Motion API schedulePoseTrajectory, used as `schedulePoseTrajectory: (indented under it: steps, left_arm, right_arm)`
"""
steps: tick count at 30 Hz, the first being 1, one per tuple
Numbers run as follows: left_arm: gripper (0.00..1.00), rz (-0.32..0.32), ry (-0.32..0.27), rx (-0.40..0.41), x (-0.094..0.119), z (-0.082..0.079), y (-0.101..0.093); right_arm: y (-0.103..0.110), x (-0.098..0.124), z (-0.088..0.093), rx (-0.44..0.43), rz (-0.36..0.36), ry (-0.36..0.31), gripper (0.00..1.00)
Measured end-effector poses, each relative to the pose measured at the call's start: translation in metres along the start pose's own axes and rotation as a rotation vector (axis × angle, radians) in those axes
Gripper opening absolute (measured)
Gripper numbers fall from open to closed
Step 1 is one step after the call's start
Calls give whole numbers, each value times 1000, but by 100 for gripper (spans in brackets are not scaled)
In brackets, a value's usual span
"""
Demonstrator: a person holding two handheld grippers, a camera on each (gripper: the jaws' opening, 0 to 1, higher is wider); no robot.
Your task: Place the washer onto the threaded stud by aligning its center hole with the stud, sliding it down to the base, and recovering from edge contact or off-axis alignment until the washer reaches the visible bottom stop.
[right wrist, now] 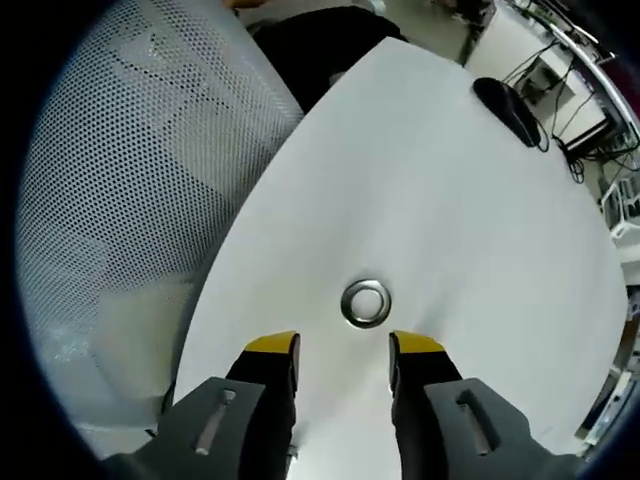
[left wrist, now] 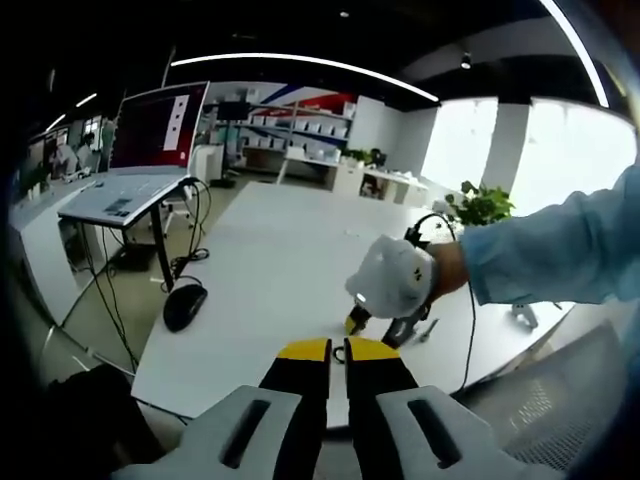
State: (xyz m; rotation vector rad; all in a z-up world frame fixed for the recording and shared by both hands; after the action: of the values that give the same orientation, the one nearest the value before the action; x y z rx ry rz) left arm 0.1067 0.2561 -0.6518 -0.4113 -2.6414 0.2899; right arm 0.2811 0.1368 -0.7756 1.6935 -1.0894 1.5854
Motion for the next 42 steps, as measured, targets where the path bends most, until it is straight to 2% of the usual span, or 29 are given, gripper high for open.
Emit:
schedulePoseTrajectory:
  steps: [11,12,13,27,29,35,38,39,40,42]
  left_arm:
    - [2,1,-3,2,0,0,0]
    - [2,0,-4,2,0,0,0]
    - [2,0,-6,3,0,0,0]
    - [2,-4,-2,7,0,0,0]
    - [2,-3,-4,8,0,0,0]
    - [2,-3,-2,7,0,0,0]
    - [2,-3,-1,7,0,0,0]
    - [2,-3,-1,7,0,0,0]
    - [2,-3,-1,7,0,0,0]
    - [2,-3,-2,7,0,0,1]
  right_arm:
    - [6,-18,2,57,-38,72,49]
    - [3,-18,1,107,-12,60,48]
    - [6,-16,3,64,-27,77,48]
    - [3,-14,1,57,-25,78,45]
    - [1,-14,2,36,-24,66,43]
    - [-9,-15,2,-135,-6,44,33]
    - [-10,-16,0,-143,-5,47,33]
    - [-10,-17,-1,-166,-4,41,34]
    - [-11,-17,-2,-225,8,3,34]
    - [-11,-18,-3,-228,5,-4,36]
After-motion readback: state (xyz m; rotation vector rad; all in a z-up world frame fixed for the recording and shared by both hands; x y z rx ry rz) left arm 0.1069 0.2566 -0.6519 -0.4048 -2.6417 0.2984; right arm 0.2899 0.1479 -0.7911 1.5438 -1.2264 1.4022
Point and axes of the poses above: the point that each gripper's makers call its tool centre point, and the gripper's own axes: x roughly backward along the fingers, y roughly to its left, z roughly out of its underside, the point moved 9 cm from there along x, roughly backward along the fingers, and after that the axes turned 6 degrees about z, right-handed, at the moved point
